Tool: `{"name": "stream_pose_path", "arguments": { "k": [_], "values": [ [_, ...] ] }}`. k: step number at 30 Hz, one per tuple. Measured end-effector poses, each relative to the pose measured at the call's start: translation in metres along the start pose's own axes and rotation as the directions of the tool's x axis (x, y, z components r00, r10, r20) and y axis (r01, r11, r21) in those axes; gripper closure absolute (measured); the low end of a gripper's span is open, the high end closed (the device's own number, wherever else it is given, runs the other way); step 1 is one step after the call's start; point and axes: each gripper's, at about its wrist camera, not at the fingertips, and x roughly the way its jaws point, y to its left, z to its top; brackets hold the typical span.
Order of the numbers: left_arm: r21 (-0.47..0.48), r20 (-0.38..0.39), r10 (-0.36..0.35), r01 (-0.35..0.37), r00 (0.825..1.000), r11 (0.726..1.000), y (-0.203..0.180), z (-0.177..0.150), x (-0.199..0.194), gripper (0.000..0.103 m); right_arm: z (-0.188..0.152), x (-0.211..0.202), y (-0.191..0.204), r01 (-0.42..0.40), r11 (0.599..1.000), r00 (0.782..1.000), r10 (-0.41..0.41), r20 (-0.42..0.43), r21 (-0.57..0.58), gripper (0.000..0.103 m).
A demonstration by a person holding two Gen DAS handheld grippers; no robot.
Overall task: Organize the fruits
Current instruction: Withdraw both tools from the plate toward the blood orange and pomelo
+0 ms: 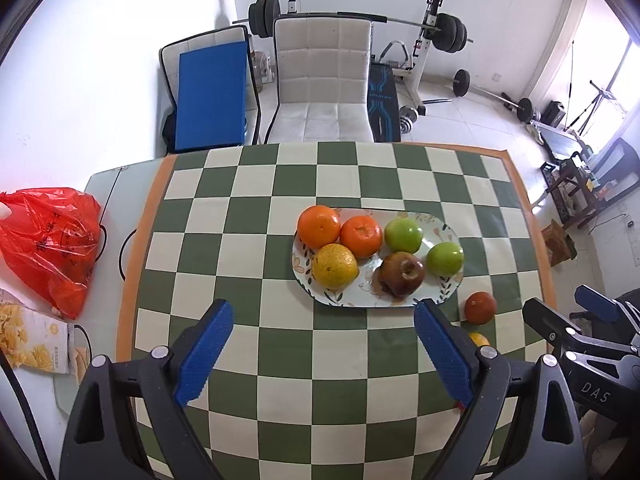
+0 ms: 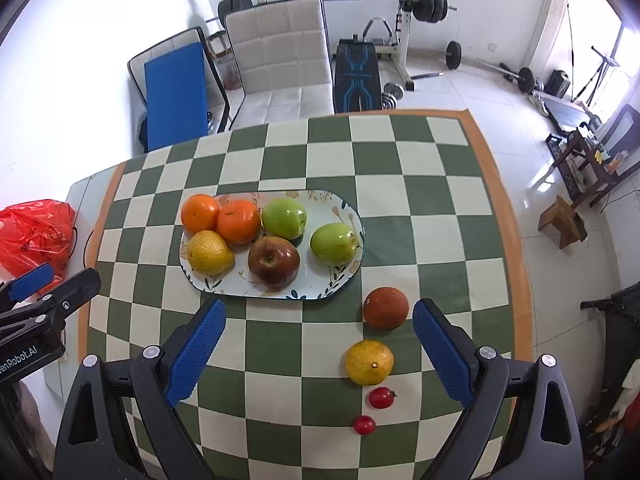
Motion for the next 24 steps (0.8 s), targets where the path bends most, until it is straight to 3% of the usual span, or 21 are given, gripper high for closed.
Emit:
{"name": "stream_pose_path", "arguments": {
  "k": [10,16,18,21,24],
  "values": [
    [0.004,0.054,-0.013,0.013,0.998,1.0,-0.008,-0.012,-0.032,0.01,-0.012,-0.055,0.002,0.008,1.0,0.997,-0.007,0.079,-0.014,0.006],
    [-0.002,0.025,-0.017,0.017,1.0,1.0,-0.011,-0.012,-0.024,0.01,-0.016,-0.061,0.0,-0.033,0.999,0.996,0.033,0.081,0.003,0.006],
    [0.008,-0.005,-0.002,0.002,1.0,1.0,-0.015,-0.012,-0.012,0.0,-0.015,-0.055,-0.006,-0.068,0.997,0.996,0.066,0.064,0.033,0.006],
    [0.045,-0.045,0.067,-0.065,0.997,0.997,-0.023,-0.015,0.013,0.0,-0.015,-0.033,-0.022,-0.081,0.993,0.997,0.079,0.025,0.081,0.006],
    [0.075,-0.109,0.133,-0.125,0.985,0.989,-0.029,-0.022,0.045,0.0,-0.023,0.021,-0.048,-0.083,0.984,0.991,0.098,-0.092,0.156,0.006]
  ]
}}
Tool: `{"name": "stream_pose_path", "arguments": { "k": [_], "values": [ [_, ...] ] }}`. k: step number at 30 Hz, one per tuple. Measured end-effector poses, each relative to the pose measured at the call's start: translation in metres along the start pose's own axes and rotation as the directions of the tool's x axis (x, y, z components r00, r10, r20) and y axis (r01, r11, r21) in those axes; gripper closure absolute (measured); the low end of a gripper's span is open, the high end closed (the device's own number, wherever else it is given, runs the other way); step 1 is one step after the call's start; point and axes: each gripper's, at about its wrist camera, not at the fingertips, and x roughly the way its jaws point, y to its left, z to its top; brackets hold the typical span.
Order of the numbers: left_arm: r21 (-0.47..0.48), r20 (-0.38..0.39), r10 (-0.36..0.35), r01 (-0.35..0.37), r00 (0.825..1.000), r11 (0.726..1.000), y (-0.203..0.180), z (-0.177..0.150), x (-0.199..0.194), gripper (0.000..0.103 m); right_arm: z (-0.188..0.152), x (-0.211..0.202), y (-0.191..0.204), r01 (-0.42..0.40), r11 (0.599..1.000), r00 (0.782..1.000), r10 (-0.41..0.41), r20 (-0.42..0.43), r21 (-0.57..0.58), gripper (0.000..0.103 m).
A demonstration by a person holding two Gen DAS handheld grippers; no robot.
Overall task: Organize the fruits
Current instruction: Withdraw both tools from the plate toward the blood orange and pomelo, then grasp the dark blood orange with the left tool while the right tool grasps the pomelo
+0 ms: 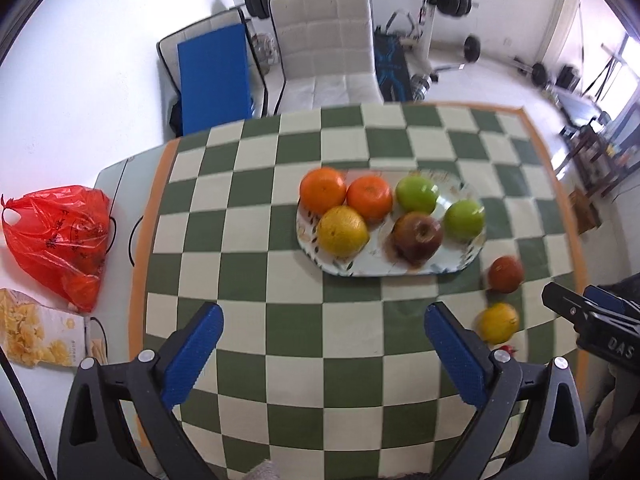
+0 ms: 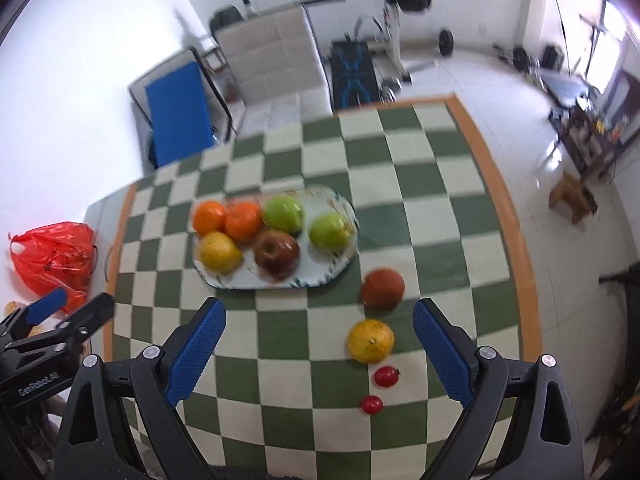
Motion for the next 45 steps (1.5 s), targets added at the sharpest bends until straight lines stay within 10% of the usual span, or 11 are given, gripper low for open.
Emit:
{"name": "stream_pose_path", "arguments": {
  "k": [7,13,24,31,36,45],
  "values": [
    [0.044,-0.184,0.057,-0.05,0.981,0.998,-0.029,-0.014,0.077,0.0,-0.019,0.132,-0.057,0.022,0.993,0.966,0.008,-0.258,0.115,0.01],
    [0.071,-0.232,0.025,-0.009,0.972,0.997,-0.06,-0.01,0.094,0.0,-0.039,0.185,-0.068,-0.006,0.99,0.939,0.054,-0.339,0.142,0.039],
    [0.145,-0.319,-0.192,0.248,0.928,0.958,-0.182,0.034,0.109,0.0,-0.031,0.119,-0.137,0.04,0.979,0.987,-0.008,-0.161,0.198,0.042],
    [0.327,-0.4,-0.119,0.263,0.909,0.908,-0.261,0.031,0.151,0.002,-0.029,0.114,-0.2,0.085,0.945,0.986,-0.034,-0.163,0.315,0.042],
    [0.436,-0.404,-0.021,0.213,0.914,0.875,-0.29,0.018,0.167,0.047,-0.042,0.123,-0.214,0.088,0.932,0.983,-0.024,-0.182,0.351,0.042],
    [0.377,-0.371,-0.12,0.268,0.921,0.887,-0.26,0.01,0.148,0.05,-0.05,0.127,-0.213,0.092,0.938,0.979,-0.023,-0.204,0.334,0.041]
  ]
}}
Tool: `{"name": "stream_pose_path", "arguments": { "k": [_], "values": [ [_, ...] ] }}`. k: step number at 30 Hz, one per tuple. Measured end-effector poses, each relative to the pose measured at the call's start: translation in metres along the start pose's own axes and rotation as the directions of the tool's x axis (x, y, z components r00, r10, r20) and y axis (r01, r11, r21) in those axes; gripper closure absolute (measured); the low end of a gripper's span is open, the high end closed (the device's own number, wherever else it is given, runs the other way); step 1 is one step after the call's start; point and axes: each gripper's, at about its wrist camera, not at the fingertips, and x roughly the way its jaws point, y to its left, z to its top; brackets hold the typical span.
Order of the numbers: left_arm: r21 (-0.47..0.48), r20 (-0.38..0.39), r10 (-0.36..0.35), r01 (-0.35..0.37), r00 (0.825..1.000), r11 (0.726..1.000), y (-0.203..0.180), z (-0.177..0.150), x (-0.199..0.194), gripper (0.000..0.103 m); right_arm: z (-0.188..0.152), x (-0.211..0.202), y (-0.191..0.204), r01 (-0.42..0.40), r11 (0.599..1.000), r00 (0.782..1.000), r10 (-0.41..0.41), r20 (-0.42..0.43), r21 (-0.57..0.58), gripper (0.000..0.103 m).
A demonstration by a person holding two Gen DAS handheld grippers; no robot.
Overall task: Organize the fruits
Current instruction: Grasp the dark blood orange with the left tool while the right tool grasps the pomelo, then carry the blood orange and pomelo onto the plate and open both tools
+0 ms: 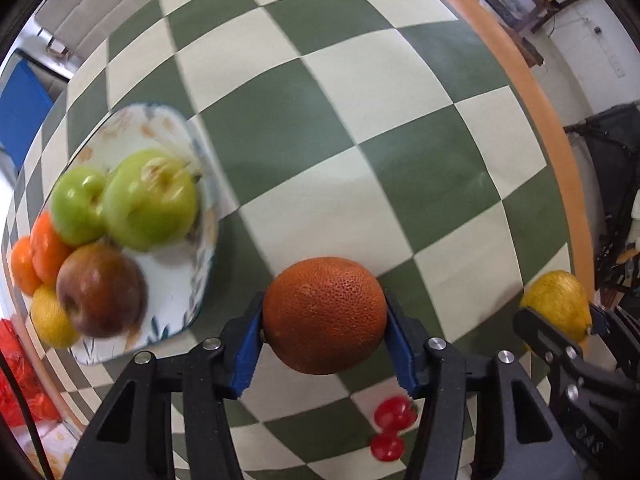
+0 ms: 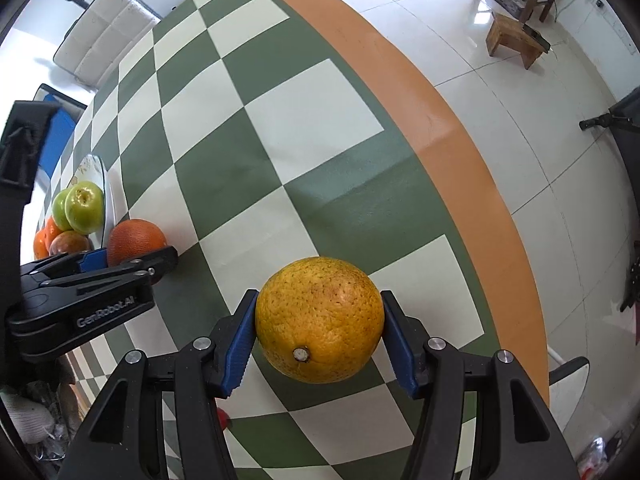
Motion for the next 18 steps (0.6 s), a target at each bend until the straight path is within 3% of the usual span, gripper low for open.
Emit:
{"name": "stream_pose_path", "arguments": {
  "k": [4,10,14,18],
  "values": [
    [-0.065,-0.008,-0.048,0.048,0.999,0.997,0.035,-0.039,-0.011,0.05,-0.002,0.003,0.019,-0.016,0.998,1.0,0.015,-0.017,-0.055,0.041],
    [-0.222,-0.041,-0.061,0.051,0.997,0.974,0.101,-0.089,-0.001,0.05,-0.01,0.021,0.064,-0.053,0.987,0.997,0.045,-0.056,-0.151,0.042],
    [-0.321,-0.071,-0.139,0.109,0.988,0.941,0.125,-0.098,0.022,0.05,-0.014,0.033,0.086,-0.035,0.979,0.997,0.021,-0.068,-0.203,0.042],
    [-0.341,-0.053,-0.166,0.138,0.985,0.93,0.137,-0.092,0.03,0.05,-0.015,0.041,0.095,-0.022,0.975,0.997,0.006,-0.074,-0.219,0.041]
  ]
}}
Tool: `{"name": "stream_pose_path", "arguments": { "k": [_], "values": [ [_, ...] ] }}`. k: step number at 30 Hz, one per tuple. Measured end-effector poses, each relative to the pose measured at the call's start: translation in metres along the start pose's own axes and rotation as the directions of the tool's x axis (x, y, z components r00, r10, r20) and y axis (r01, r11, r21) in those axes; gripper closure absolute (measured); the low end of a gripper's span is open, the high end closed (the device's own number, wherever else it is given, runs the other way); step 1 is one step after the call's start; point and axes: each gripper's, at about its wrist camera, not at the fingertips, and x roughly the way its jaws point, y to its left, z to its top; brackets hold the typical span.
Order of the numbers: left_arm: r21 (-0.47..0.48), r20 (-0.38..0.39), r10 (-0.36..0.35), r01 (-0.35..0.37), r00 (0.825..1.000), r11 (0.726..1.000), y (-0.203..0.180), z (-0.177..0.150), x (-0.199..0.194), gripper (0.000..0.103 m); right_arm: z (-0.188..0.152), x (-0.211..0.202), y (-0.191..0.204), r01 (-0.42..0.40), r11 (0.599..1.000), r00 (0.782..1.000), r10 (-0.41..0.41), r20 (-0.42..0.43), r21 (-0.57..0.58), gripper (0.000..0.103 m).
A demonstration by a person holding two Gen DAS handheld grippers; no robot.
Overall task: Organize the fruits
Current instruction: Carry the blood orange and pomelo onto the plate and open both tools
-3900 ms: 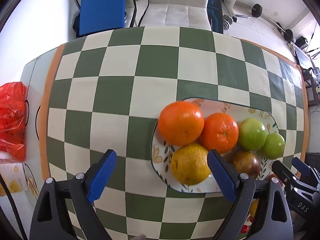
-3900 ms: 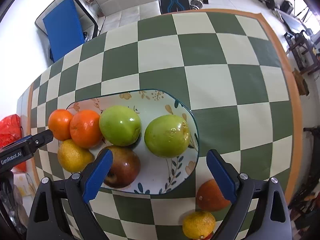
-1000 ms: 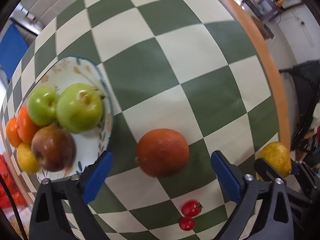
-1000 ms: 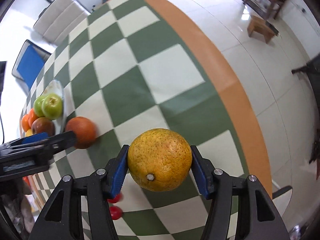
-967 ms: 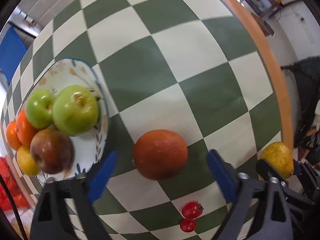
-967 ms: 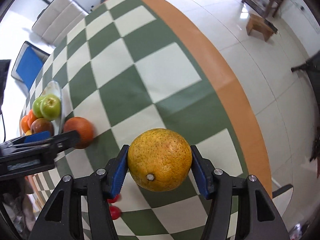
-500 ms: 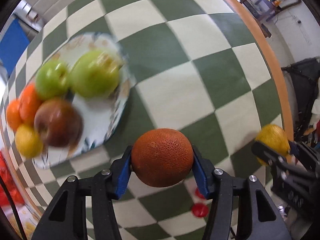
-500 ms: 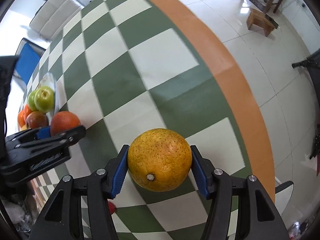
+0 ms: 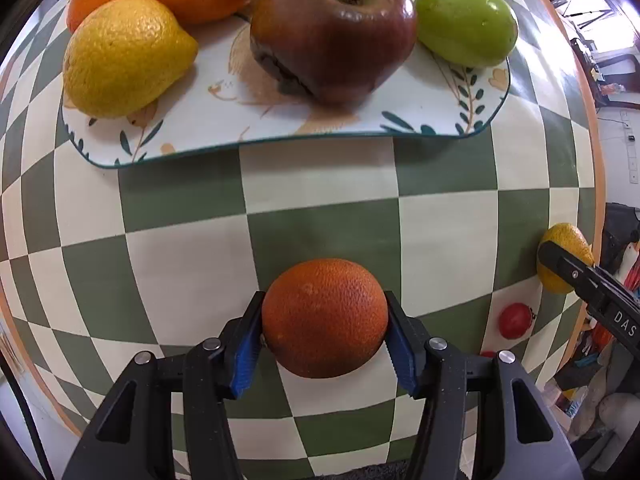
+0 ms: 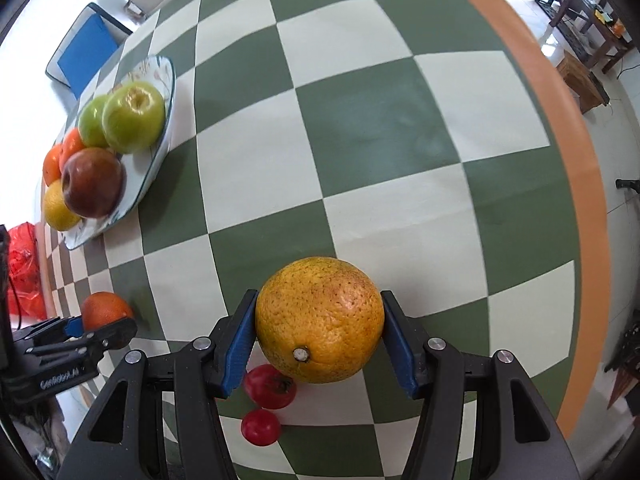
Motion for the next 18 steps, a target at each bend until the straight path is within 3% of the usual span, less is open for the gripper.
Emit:
{"name": "stream_pose_path", "arguments": {
  "k": [8,11,18],
  "values": [
    [-0.003,0.009,-0.008,0.008,1.0,1.0,0.008,0.006,0.004,0.05,0.001,0.002,-0.003,-0.009,1.0,1.0,0.01,-0.019,0.015,0.041],
    [0.001,0.014,-0.008,0.008,1.0,1.0,0.019,0.021,-0.012,0.05,0.005,0.003,-0.008,-0.016,0.999,1.0,0.016,-0.022,0.033,0.04],
    [0.018,0.088,0.019,-0.02,0.996,1.0,0.008,0.004,-0.032,0.05,0.005,-0.004,-0.009,-0.015,0.999,1.0,0.015,0.008,0.033,0.041]
  ]
}}
